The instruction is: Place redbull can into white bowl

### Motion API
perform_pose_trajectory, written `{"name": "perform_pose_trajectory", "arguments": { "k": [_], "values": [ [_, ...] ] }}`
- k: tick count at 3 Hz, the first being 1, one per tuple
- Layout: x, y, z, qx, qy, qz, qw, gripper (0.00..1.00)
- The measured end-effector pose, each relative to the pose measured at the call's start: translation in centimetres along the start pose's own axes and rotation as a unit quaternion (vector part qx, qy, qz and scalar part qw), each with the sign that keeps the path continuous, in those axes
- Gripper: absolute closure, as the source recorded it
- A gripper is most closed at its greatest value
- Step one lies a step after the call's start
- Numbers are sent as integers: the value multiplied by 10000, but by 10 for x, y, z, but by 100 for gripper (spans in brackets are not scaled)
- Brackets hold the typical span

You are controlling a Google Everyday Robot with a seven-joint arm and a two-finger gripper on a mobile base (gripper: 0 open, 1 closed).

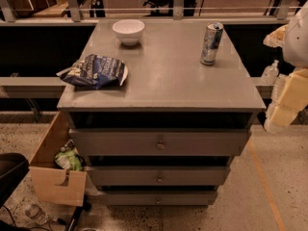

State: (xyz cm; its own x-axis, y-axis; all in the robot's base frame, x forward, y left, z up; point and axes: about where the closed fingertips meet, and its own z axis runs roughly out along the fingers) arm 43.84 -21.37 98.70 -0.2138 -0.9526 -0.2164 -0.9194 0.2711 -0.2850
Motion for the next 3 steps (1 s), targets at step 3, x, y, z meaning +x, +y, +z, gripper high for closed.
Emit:
{"name": "perform_pose_trajectory", "arguments": {
  "k": [3],
  "values": [
    [-8,-63,19,603,-1408,617,9863,0]
  ]
}}
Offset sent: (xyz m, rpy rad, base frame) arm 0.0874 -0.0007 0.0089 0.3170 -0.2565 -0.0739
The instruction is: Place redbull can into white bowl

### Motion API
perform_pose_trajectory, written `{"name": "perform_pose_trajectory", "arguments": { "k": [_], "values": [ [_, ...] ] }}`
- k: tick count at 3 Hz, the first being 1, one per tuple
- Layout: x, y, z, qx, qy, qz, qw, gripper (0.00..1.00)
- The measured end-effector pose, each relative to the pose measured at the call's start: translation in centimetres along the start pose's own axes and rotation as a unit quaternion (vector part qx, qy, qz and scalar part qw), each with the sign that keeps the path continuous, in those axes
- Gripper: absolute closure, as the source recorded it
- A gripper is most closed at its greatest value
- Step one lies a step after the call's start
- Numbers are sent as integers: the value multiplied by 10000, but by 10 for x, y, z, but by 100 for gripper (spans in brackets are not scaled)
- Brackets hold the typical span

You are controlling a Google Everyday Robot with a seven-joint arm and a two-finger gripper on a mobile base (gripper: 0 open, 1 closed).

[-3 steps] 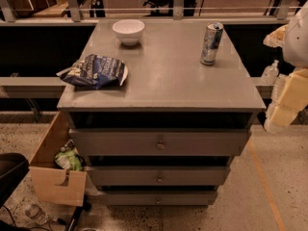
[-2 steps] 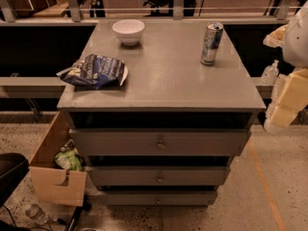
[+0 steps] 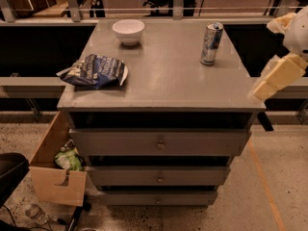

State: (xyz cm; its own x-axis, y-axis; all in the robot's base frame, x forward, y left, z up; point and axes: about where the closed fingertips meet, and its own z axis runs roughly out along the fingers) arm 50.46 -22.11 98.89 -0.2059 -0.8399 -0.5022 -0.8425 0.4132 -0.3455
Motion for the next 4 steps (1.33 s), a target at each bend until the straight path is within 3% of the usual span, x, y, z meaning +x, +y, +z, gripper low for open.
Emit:
{"name": "perform_pose_trajectory", "arguments": {
  "k": [1,2,3,4],
  "values": [
    [-11,-56,17,434,-1215,502,9904,0],
    [-39,-120,22,1031,-2316,808,9639,0],
    [-47,-176,26,1744,-2862,1126,9354,0],
    [-48,-176,26,1743,-2862,1126,9354,0]
  ]
}}
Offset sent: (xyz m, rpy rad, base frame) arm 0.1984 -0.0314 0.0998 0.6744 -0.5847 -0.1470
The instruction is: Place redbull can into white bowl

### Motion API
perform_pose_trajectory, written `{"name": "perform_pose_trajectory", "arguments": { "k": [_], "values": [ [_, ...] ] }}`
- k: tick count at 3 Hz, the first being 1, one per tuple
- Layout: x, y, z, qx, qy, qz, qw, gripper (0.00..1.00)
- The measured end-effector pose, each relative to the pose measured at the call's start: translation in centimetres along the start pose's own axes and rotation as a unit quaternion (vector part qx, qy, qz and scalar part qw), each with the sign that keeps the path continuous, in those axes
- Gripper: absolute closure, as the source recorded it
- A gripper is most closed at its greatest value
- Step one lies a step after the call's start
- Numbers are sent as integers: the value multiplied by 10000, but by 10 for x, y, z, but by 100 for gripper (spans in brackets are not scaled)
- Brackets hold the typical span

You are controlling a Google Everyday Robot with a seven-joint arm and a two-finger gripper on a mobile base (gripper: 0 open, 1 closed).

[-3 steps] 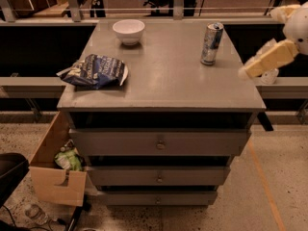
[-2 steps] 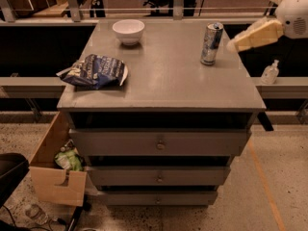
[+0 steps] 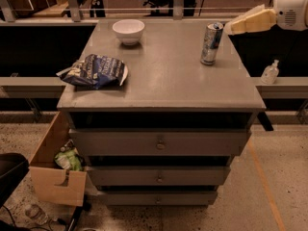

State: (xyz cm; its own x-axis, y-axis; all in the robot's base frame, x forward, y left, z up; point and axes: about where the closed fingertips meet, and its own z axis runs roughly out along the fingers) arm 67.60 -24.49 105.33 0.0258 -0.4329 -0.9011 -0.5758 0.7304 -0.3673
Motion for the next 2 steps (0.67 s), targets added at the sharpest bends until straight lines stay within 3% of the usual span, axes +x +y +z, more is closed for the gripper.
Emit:
{"name": "perform_pose_trajectory", "arguments": {
  "k": [1,2],
  "values": [
    [11,4,15,-11,-211,297,9993,0],
    [31,6,44,-54,-484,767,9959,0]
  ]
}}
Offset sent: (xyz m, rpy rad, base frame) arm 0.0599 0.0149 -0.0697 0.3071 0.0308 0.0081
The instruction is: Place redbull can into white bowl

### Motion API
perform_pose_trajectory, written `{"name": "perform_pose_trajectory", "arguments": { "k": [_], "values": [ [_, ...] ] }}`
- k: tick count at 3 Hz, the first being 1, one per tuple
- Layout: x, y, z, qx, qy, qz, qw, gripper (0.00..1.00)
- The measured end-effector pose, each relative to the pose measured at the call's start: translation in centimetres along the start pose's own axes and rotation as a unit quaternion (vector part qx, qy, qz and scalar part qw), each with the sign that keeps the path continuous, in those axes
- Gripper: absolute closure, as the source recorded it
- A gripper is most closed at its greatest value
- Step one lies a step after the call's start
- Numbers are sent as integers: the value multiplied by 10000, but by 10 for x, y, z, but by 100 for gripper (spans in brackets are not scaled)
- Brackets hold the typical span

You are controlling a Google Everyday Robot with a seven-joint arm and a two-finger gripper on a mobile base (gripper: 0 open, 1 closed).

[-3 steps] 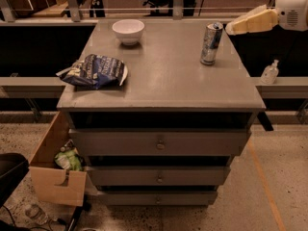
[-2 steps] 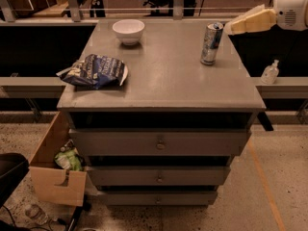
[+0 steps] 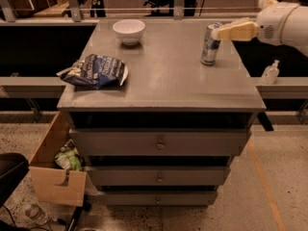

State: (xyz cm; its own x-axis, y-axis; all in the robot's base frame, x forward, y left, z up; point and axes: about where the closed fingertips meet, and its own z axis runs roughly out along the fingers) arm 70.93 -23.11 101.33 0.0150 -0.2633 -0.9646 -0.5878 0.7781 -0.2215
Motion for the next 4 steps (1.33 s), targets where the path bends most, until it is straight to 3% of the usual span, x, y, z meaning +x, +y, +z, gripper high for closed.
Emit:
{"name": "perform_pose_trajectory", "arguments": {
  "k": [2,4],
  "values": [
    [43,-9,47,-222,-279,676,9971,0],
    [62,-6,75,-383,-690,893,9929,0]
  ]
}}
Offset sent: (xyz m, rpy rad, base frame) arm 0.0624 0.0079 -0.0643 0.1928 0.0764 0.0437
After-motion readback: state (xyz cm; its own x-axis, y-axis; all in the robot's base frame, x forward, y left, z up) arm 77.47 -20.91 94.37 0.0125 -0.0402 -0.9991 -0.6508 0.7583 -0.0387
